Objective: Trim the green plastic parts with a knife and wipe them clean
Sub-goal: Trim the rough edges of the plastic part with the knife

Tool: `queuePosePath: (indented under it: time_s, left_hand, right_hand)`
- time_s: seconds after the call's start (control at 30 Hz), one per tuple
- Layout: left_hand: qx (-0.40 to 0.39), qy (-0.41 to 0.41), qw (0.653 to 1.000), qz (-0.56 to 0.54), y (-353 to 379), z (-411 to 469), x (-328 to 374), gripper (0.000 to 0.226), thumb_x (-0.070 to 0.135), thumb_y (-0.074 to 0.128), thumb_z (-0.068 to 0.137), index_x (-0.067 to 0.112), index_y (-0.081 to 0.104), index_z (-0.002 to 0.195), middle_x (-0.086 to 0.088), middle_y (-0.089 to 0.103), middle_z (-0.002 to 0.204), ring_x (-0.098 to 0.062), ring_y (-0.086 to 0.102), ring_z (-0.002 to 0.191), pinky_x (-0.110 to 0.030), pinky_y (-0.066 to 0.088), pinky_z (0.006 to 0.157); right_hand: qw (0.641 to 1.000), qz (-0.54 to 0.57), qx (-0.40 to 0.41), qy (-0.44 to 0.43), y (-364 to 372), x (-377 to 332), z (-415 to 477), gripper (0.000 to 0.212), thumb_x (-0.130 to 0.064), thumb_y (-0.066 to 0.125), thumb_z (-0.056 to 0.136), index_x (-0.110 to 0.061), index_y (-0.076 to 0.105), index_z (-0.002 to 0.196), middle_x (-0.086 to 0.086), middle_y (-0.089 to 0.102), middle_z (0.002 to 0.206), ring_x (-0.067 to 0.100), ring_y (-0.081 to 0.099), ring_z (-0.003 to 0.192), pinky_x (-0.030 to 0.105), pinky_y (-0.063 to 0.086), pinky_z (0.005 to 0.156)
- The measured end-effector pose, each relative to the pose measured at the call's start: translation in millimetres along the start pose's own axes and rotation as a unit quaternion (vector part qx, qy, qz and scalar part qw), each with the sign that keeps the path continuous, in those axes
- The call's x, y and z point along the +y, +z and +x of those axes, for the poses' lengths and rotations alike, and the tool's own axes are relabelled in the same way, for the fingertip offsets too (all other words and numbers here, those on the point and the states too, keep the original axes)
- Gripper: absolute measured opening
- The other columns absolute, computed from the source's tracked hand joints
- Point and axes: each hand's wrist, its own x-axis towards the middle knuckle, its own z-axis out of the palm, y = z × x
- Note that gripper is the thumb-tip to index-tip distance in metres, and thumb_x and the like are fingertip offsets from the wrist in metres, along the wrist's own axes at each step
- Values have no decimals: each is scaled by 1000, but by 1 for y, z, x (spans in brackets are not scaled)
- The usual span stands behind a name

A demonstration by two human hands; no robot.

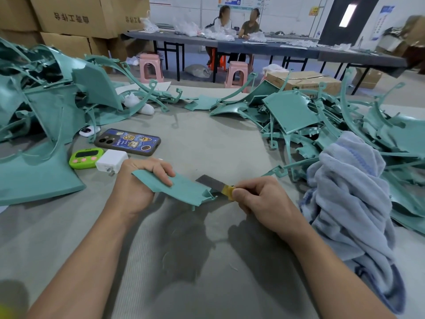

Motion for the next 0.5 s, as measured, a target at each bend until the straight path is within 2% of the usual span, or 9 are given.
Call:
queuePosePath:
  time_s: [0.07, 0.17, 0.27, 0.3, 0.4, 0.5]
  left_hand:
    - [0, 0, 1000, 1, 0, 0, 0, 59, -39, 59, 62, 19, 68, 60, -10, 67, 75, 2, 62, 72, -14, 48, 74]
    - [6, -8, 1000, 0, 1, -1, 2, 57, -38, 59, 64, 18, 67, 57, -9, 67, 75, 1, 62, 71, -15, 48, 74]
    - [12, -17, 1000, -6, 1, -1, 2, 57, -38, 57, 65, 18, 66, 56, -7, 67, 74, 0, 62, 69, -13, 47, 72]
    - [11, -22, 1000, -7, 1, -2, 2, 57, -37, 57, 65, 18, 66, 54, -4, 68, 73, 0, 62, 69, -13, 47, 72]
    - [30, -55, 998, -17, 2, -1, -2, 63, -34, 55, 66, 24, 69, 47, 3, 70, 65, -2, 64, 67, -14, 48, 61]
    - [81, -82, 993, -21, 5, 0, -4, 63, -30, 53, 68, 27, 73, 49, 4, 72, 65, -3, 67, 67, -15, 47, 54]
  right_hand:
    - [1000, 5, -28, 0, 3, -1, -2, 20, -21, 66, 96, -19, 75, 79, -4, 54, 54, 6, 42, 49, 23, 35, 51]
    - [996, -80, 42, 9, 5, 0, -1, 18, -26, 68, 94, -22, 75, 78, -7, 52, 52, 3, 41, 48, 23, 35, 52]
    - [1000, -2, 3, 5, 2, -3, -2, 21, -19, 66, 96, -17, 74, 76, -3, 54, 53, 4, 42, 48, 20, 36, 51]
    - [1000, -8, -6, 2, 3, -3, -3, 22, -20, 66, 96, -17, 73, 74, -2, 55, 53, 4, 42, 47, 20, 35, 51]
    - [993, -85, 78, -3, 5, -1, -2, 24, -24, 67, 95, -23, 73, 72, -3, 55, 53, 4, 42, 46, 21, 35, 48]
    - [989, 48, 137, -28, 1, -2, -1, 29, -13, 65, 97, -21, 71, 69, -1, 52, 51, 7, 38, 47, 20, 32, 46]
